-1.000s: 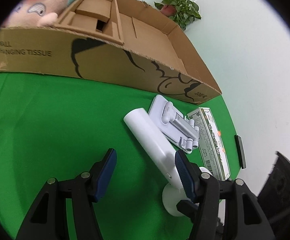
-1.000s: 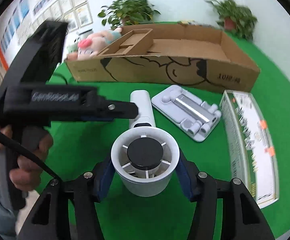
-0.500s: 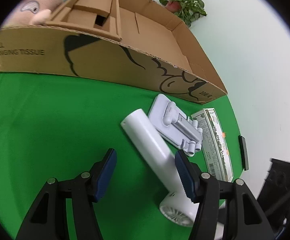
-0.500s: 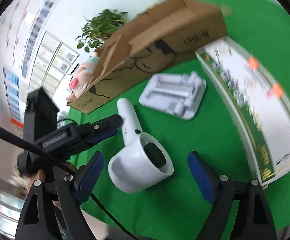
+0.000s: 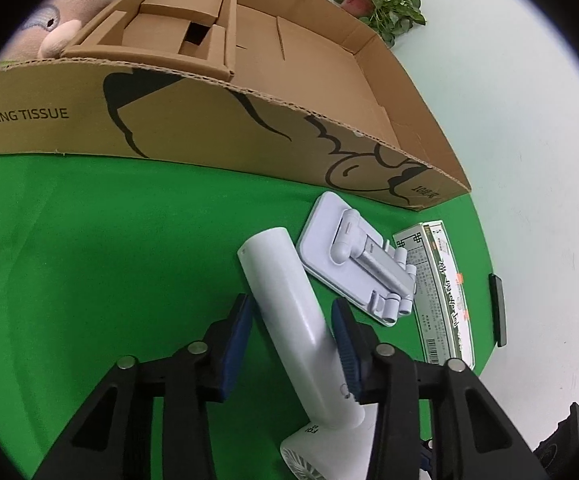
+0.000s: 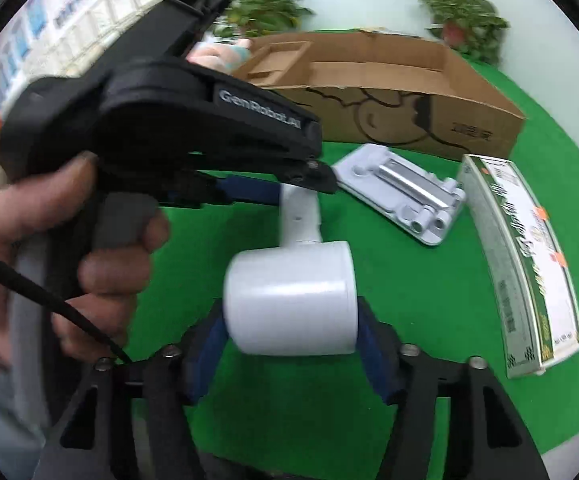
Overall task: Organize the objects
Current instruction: 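Lift the hair dryer with the right gripper and carry it over the box, then lower the hair dryer into the box beside the insert and open the right gripper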
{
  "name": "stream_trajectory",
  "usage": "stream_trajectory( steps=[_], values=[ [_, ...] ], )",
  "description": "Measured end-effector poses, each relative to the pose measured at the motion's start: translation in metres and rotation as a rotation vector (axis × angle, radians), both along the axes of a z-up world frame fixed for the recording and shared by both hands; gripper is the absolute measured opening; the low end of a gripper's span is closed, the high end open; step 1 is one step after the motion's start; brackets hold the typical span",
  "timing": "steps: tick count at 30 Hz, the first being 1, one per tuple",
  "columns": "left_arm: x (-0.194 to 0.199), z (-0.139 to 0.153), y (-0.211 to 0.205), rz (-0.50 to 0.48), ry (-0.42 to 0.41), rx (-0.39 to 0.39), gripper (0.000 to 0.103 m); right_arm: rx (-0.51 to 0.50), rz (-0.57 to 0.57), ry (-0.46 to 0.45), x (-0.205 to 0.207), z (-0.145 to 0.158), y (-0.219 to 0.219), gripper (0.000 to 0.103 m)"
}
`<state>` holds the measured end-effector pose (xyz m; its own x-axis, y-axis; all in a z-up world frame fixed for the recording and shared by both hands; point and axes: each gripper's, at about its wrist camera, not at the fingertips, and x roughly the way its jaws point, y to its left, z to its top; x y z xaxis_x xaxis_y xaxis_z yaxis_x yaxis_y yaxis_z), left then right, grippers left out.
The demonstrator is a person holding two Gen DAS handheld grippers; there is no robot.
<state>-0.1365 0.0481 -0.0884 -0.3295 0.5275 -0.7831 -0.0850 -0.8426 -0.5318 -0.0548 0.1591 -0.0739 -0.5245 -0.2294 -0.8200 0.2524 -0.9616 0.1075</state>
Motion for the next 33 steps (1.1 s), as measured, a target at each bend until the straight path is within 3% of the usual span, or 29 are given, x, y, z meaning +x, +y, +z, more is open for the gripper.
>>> stream_trajectory(
  steps=[9,18,26,33],
  values=[
    [0.006,0.016,0.001,-0.057,0.037,-0.045,0.037,-0.014,-0.079,0.036,0.015,0.005,-0.01,0.053],
    [-0.011,0.093,0.01,-0.103,0.215,-0.138,0.034,-0.088,-0.078,0.117,0.002,0.05,-0.013,0.053],
    [-0.081,0.154,0.015,-0.131,0.295,-0.196,0.033,-0.17,-0.078,0.105,-0.082,0.1,-0.009,0.053],
    [-0.163,0.156,0.013,-0.124,0.238,-0.201,0.034,-0.22,-0.06,0.027,-0.174,0.123,-0.006,0.053]
  ],
)
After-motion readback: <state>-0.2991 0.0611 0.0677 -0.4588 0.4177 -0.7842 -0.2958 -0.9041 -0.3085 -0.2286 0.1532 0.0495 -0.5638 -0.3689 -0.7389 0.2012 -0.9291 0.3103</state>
